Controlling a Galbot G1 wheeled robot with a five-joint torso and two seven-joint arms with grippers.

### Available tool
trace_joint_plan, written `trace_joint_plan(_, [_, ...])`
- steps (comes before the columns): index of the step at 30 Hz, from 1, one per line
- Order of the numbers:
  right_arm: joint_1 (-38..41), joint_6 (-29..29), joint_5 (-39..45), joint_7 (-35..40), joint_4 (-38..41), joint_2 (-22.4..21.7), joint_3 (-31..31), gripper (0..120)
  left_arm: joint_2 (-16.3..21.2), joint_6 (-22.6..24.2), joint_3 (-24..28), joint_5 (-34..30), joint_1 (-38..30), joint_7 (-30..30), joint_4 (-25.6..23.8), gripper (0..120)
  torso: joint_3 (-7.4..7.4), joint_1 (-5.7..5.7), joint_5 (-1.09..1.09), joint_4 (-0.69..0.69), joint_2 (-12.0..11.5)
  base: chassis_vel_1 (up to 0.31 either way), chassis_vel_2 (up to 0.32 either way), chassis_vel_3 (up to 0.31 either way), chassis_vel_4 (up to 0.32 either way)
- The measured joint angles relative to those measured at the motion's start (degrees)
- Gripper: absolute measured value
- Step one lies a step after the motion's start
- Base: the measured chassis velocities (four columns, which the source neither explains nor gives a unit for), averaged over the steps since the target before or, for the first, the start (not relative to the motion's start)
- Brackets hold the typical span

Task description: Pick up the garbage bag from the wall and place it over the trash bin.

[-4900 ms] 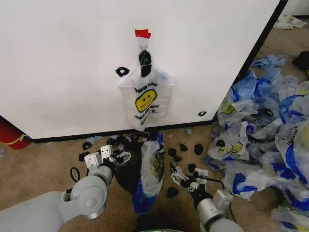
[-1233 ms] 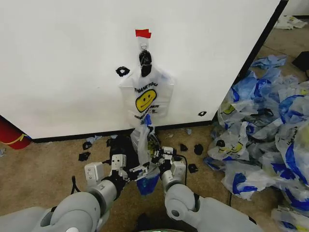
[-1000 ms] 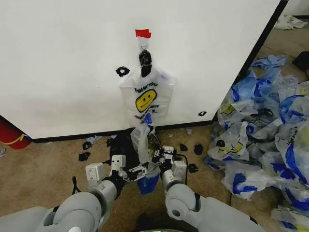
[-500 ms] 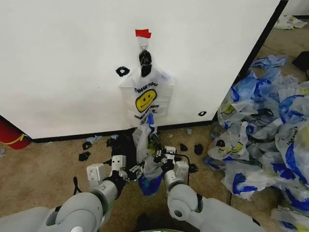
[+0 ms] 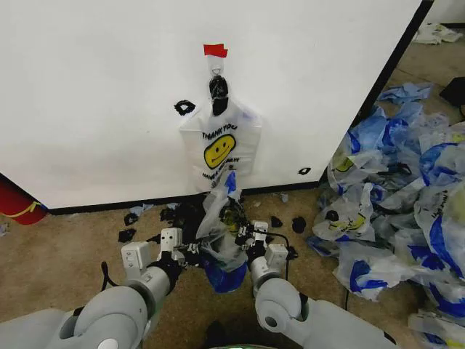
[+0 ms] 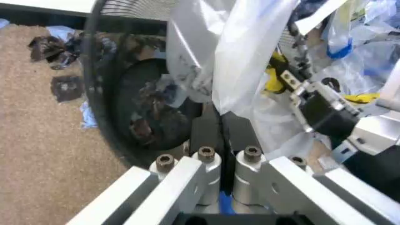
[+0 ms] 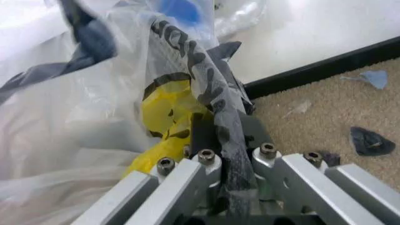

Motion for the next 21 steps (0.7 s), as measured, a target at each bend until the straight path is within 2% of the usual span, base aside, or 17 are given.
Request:
trace_joint_plan(11, [-1.90, 0.27, 0.16, -1.11, 1.75, -1.28, 2.17, 0, 2.70, -0.39, -1.52, 0.87, 1.53, -0.04, -0.36, 0, 0.00, 0.00, 0.00, 0.00, 0.00, 0.000, 0.000, 0.000, 0.000])
trace_joint_plan(21, [-2.56, 0.33, 0.67, -1.65, 2.55, -2.43, 4.12, 0, 3.98, -0.65, -6.95, 3.01, 9.12, -0.10, 1.33, 0, 0.00, 0.00, 0.00, 0.00, 0.00, 0.000, 0.000, 0.000, 0.000])
